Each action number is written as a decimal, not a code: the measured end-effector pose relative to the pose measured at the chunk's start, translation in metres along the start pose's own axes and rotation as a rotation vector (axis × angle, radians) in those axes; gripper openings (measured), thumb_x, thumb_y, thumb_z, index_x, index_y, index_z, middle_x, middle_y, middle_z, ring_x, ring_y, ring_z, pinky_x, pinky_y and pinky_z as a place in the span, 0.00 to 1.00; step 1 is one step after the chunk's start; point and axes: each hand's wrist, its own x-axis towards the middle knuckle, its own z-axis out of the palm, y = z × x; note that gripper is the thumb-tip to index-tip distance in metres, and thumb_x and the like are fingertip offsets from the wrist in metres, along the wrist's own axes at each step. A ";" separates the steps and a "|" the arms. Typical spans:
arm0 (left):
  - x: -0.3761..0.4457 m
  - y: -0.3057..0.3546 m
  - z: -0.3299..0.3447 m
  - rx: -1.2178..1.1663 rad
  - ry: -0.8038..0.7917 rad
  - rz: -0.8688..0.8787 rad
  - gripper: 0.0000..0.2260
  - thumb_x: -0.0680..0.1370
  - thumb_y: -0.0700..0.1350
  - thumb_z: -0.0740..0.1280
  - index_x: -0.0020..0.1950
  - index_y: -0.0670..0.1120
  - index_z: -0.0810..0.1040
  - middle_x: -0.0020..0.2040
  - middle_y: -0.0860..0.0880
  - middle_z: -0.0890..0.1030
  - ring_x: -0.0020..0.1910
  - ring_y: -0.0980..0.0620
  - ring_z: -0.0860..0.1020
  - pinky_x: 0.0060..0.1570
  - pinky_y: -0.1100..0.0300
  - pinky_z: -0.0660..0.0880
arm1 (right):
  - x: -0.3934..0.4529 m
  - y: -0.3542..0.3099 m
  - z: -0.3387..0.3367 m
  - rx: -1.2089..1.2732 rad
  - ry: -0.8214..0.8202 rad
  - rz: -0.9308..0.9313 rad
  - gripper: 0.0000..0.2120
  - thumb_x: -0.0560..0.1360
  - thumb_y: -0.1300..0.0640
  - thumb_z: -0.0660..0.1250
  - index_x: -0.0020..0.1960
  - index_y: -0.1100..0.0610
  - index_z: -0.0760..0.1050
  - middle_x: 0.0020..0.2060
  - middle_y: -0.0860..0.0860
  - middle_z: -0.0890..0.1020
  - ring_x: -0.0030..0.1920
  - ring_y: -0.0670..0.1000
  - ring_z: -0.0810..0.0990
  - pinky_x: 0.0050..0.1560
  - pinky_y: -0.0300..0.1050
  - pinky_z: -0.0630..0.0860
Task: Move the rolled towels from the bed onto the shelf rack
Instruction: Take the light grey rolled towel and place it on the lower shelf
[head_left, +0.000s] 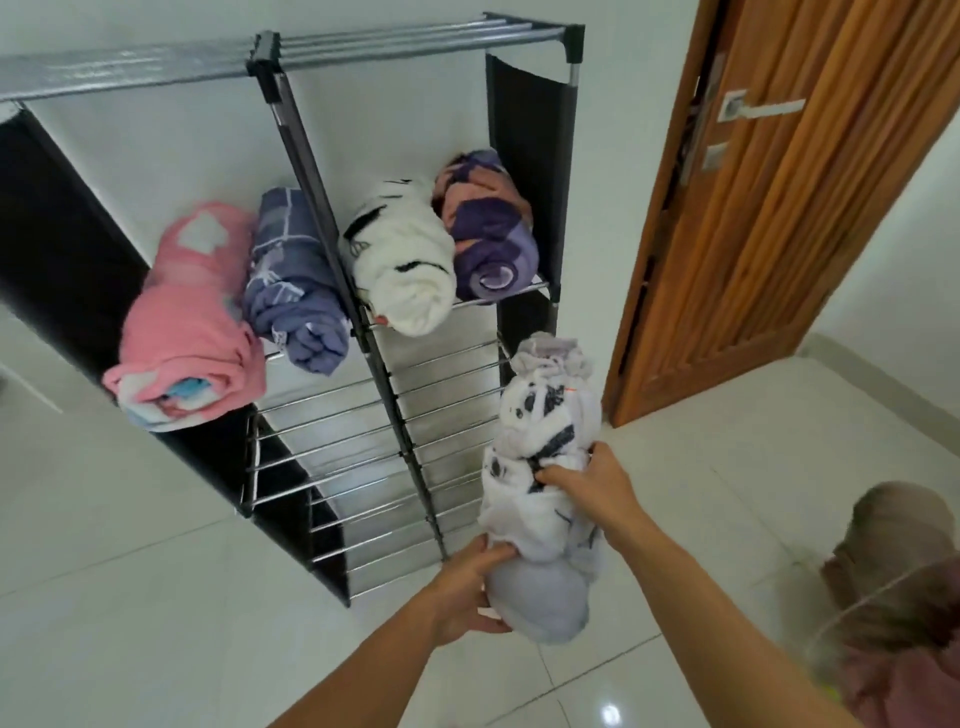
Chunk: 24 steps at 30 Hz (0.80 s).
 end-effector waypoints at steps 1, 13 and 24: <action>0.008 0.004 -0.004 -0.012 0.012 -0.021 0.24 0.69 0.56 0.73 0.64 0.59 0.73 0.62 0.50 0.78 0.56 0.42 0.79 0.47 0.48 0.79 | 0.015 -0.003 0.007 -0.030 -0.031 0.011 0.32 0.65 0.51 0.75 0.64 0.60 0.68 0.60 0.57 0.77 0.57 0.57 0.76 0.54 0.49 0.74; 0.150 0.100 -0.059 -0.035 -0.043 -0.100 0.17 0.73 0.52 0.73 0.59 0.55 0.74 0.59 0.49 0.79 0.59 0.43 0.77 0.60 0.43 0.75 | 0.207 -0.047 0.075 -0.276 -0.120 0.063 0.36 0.71 0.48 0.70 0.70 0.64 0.59 0.67 0.61 0.71 0.67 0.61 0.71 0.62 0.49 0.70; 0.257 0.157 -0.089 -0.262 0.012 0.050 0.18 0.76 0.39 0.70 0.64 0.48 0.71 0.67 0.43 0.75 0.63 0.41 0.76 0.53 0.46 0.79 | 0.313 -0.065 0.112 -0.378 -0.124 -0.028 0.33 0.75 0.49 0.67 0.74 0.60 0.60 0.70 0.59 0.70 0.69 0.59 0.70 0.66 0.47 0.67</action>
